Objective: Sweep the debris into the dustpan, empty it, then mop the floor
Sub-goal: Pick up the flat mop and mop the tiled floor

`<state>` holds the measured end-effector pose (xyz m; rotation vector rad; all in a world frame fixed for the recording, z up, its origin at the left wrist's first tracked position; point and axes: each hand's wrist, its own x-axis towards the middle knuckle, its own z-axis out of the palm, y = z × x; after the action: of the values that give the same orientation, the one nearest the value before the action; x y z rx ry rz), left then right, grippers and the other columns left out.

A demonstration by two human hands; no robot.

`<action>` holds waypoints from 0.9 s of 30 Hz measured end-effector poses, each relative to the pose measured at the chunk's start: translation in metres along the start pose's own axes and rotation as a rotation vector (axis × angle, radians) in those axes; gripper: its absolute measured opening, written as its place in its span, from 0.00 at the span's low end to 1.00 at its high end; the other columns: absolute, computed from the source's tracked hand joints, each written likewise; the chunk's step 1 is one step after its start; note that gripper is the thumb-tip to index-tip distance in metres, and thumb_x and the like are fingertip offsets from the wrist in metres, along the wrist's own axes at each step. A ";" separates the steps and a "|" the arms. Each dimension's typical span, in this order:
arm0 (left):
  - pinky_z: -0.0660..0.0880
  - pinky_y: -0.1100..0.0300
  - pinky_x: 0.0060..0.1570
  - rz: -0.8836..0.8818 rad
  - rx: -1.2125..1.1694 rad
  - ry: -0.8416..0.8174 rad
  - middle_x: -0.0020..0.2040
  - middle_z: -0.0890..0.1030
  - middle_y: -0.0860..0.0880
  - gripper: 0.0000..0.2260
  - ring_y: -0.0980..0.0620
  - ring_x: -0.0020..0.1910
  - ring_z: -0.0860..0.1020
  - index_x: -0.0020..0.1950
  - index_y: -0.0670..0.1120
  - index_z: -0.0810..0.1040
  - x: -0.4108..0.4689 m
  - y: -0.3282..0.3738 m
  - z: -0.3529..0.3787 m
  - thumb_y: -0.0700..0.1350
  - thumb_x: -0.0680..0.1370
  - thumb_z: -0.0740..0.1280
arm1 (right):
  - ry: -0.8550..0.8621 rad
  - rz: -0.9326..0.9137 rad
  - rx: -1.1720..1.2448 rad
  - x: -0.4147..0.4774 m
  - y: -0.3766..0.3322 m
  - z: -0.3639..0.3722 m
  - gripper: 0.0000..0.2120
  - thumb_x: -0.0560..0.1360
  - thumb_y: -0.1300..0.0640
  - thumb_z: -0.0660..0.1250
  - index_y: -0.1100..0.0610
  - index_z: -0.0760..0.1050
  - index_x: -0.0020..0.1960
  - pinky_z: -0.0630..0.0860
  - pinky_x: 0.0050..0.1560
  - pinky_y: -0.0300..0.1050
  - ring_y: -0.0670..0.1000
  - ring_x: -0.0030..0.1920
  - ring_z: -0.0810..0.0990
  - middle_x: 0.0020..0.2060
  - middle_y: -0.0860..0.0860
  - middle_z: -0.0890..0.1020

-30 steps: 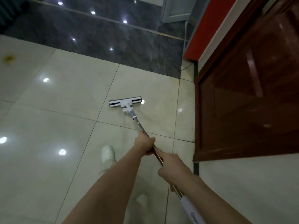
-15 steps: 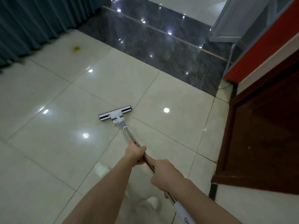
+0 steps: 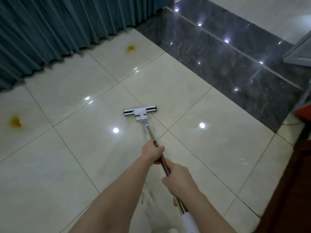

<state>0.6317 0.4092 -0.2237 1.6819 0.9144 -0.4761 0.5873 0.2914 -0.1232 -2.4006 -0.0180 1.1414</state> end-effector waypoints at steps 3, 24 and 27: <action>0.78 0.57 0.25 0.001 -0.010 -0.005 0.42 0.74 0.49 0.08 0.50 0.38 0.77 0.50 0.48 0.70 0.043 0.029 -0.019 0.41 0.73 0.65 | -0.013 0.017 0.007 0.041 -0.033 -0.019 0.33 0.72 0.62 0.59 0.34 0.63 0.70 0.76 0.37 0.44 0.53 0.42 0.80 0.40 0.48 0.77; 0.82 0.45 0.37 -0.025 0.062 0.052 0.45 0.79 0.43 0.10 0.42 0.45 0.81 0.51 0.45 0.75 0.317 0.260 -0.122 0.43 0.70 0.66 | -0.048 0.038 0.099 0.303 -0.236 -0.187 0.29 0.73 0.58 0.62 0.34 0.65 0.69 0.83 0.43 0.54 0.57 0.39 0.79 0.38 0.50 0.76; 0.81 0.46 0.44 -0.022 0.121 0.092 0.46 0.78 0.44 0.10 0.42 0.46 0.80 0.51 0.45 0.73 0.351 0.297 -0.129 0.44 0.71 0.66 | -0.062 0.035 0.131 0.343 -0.254 -0.216 0.30 0.72 0.59 0.62 0.33 0.65 0.68 0.83 0.42 0.55 0.58 0.40 0.82 0.41 0.51 0.78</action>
<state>1.0611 0.6179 -0.2472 1.8172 0.9881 -0.4799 1.0173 0.4995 -0.1488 -2.2581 0.0769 1.1953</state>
